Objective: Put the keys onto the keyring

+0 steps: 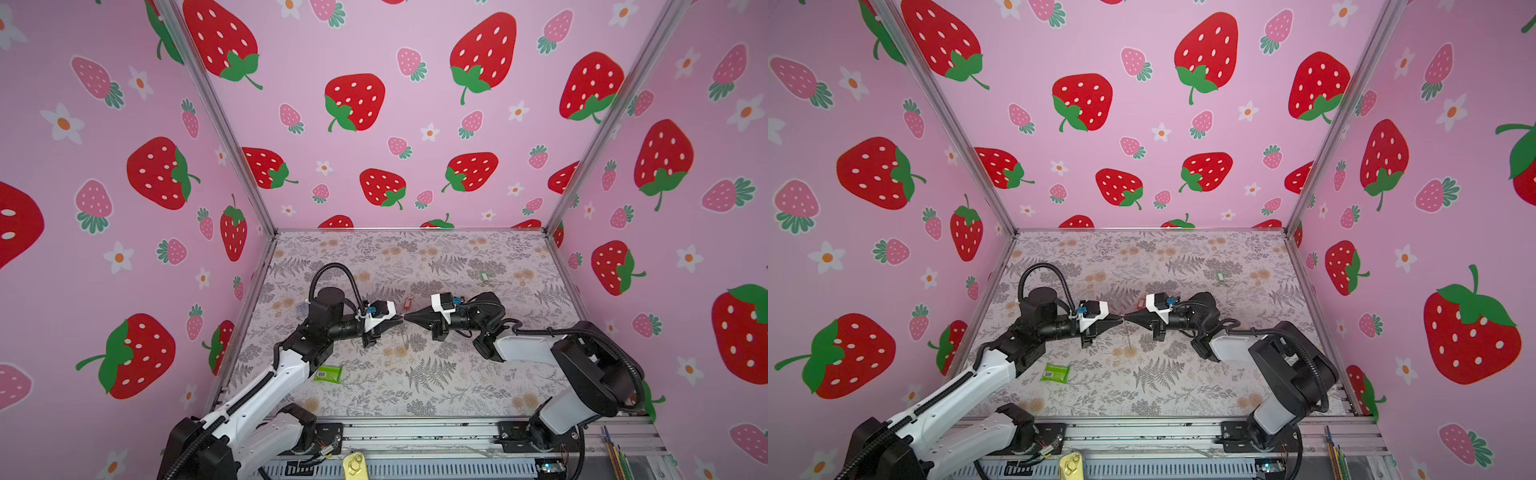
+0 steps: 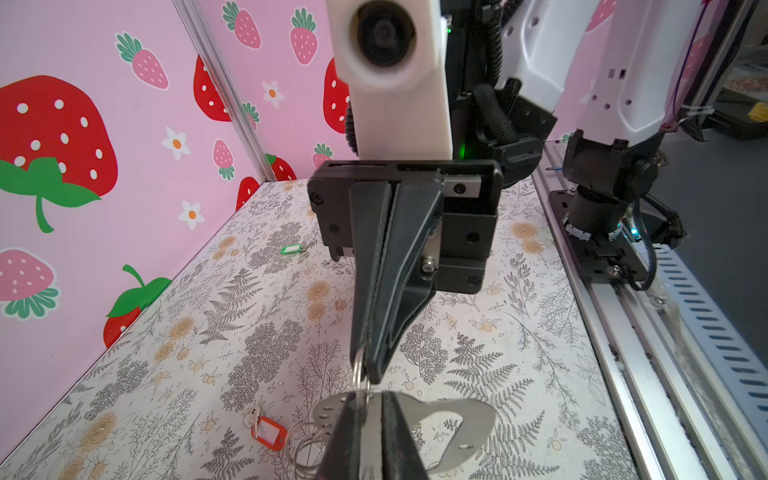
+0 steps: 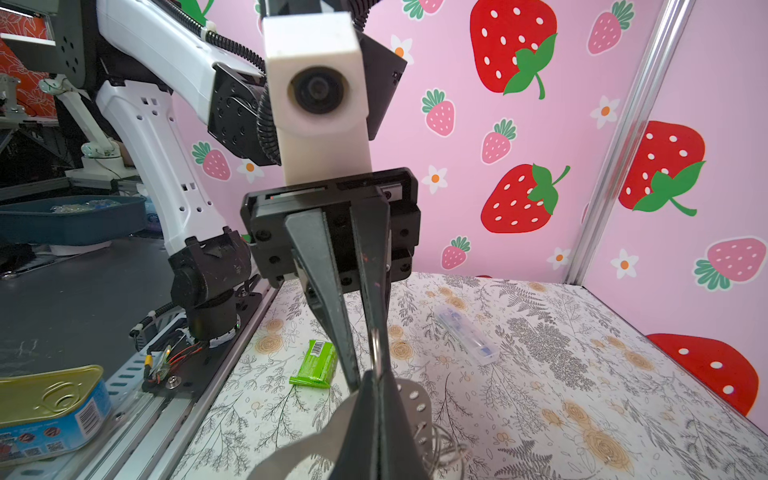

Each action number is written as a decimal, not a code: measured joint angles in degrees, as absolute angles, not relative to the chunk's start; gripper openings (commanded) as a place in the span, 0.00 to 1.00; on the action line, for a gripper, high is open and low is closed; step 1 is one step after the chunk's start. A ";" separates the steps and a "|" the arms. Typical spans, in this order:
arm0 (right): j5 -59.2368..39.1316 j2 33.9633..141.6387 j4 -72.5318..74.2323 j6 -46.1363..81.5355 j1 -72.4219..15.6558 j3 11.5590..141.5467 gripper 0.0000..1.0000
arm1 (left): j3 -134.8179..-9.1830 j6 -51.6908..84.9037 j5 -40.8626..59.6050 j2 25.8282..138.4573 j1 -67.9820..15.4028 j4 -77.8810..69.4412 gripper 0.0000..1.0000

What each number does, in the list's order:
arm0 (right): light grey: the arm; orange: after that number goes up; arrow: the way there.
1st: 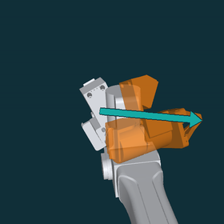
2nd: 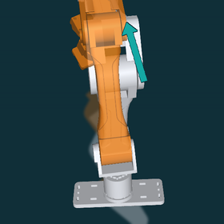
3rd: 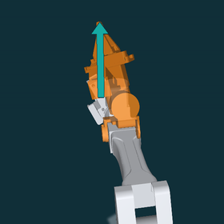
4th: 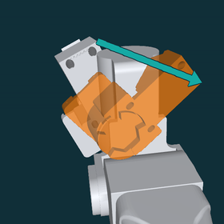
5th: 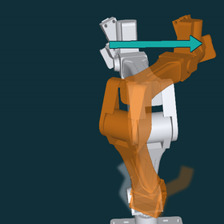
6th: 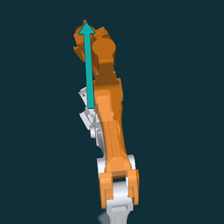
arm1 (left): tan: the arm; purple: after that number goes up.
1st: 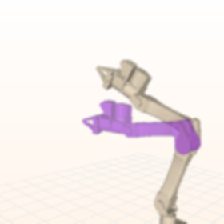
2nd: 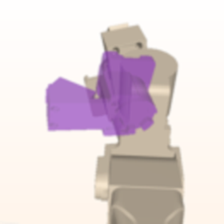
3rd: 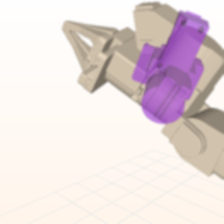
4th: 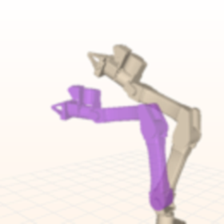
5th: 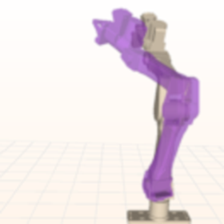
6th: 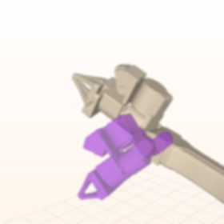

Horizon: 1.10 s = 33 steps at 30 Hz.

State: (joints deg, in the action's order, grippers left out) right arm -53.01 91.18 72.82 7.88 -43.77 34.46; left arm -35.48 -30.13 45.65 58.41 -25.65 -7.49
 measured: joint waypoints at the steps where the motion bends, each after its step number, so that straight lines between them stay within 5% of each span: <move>1: -53.04 91.26 72.82 7.86 -43.77 34.46 0.00 | -35.48 -30.15 45.65 58.54 -25.65 -7.51 0.07; 3: -53.12 91.42 72.77 7.79 -43.77 34.46 0.02 | -35.48 -30.15 45.65 58.70 -25.65 -7.46 0.00; 10: -51.99 91.20 71.85 5.06 -43.55 34.41 0.28 | -36.05 -34.48 43.29 58.83 -26.68 -4.82 0.00; 13: -50.13 88.73 68.38 1.26 -42.81 33.28 0.32 | -37.15 -39.11 39.51 58.81 -28.56 -1.39 0.00; 22: -42.57 76.49 46.50 -17.32 -40.84 31.51 0.33 | -39.29 -53.89 25.47 58.04 -35.88 4.80 0.00; 33: -40.91 75.59 40.01 -20.93 -41.54 30.39 0.26 | -48.51 -60.51 21.43 64.05 -37.19 14.55 0.00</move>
